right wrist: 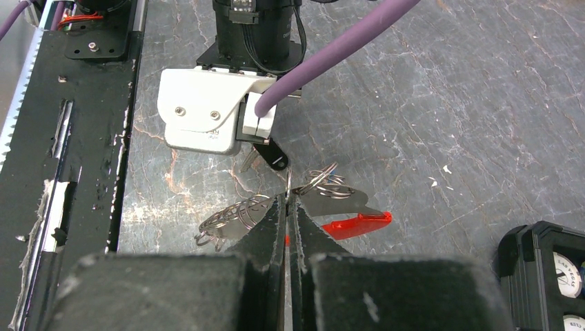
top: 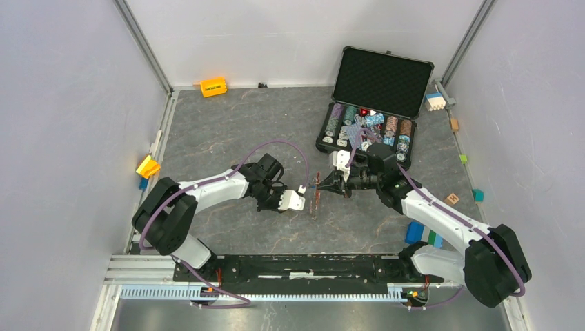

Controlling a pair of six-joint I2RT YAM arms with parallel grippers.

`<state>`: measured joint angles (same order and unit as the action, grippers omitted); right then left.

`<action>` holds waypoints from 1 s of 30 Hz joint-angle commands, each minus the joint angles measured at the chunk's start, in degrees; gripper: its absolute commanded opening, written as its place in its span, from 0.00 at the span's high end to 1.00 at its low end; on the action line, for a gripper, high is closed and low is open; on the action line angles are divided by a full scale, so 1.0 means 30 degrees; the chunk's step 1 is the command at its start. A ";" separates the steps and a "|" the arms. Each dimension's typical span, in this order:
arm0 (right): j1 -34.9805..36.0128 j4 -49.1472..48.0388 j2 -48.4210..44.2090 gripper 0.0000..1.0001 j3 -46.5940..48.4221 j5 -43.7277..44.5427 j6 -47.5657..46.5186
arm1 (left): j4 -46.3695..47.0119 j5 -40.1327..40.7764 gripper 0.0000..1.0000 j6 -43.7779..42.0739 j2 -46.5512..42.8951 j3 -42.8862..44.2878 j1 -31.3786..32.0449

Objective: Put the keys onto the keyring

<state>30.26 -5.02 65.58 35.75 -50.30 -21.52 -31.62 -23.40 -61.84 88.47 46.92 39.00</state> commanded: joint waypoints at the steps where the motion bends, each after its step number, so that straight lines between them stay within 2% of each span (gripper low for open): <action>1: 0.0050 -0.0357 0.0002 1.00 0.0577 -0.0205 -0.0210 | -0.0454 -0.0022 0.98 0.0128 -0.0186 0.0632 0.0007; 9: 0.0041 -0.0291 0.0024 1.00 0.0563 -0.0166 -0.0269 | -0.1732 -0.0652 0.98 0.0368 -0.1387 0.1429 0.0007; 22: 0.0050 -0.0320 -0.0020 1.00 0.0598 -0.0195 -0.0152 | -0.2323 -0.4253 0.98 0.2236 -0.4324 0.2592 0.0007; 25: 0.0048 -0.0320 0.0002 1.00 0.0609 -0.0195 -0.0122 | -0.2323 -0.4784 0.98 0.3618 -0.4510 0.3150 0.0021; 30: 0.0246 -0.0435 0.0111 1.00 0.0554 0.0057 -0.0003 | -0.2074 -0.4770 0.98 0.7636 -0.4091 0.4898 0.0065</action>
<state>30.35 -4.64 65.71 35.75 -50.28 -21.71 -38.61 -34.74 -50.94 76.75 56.01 39.03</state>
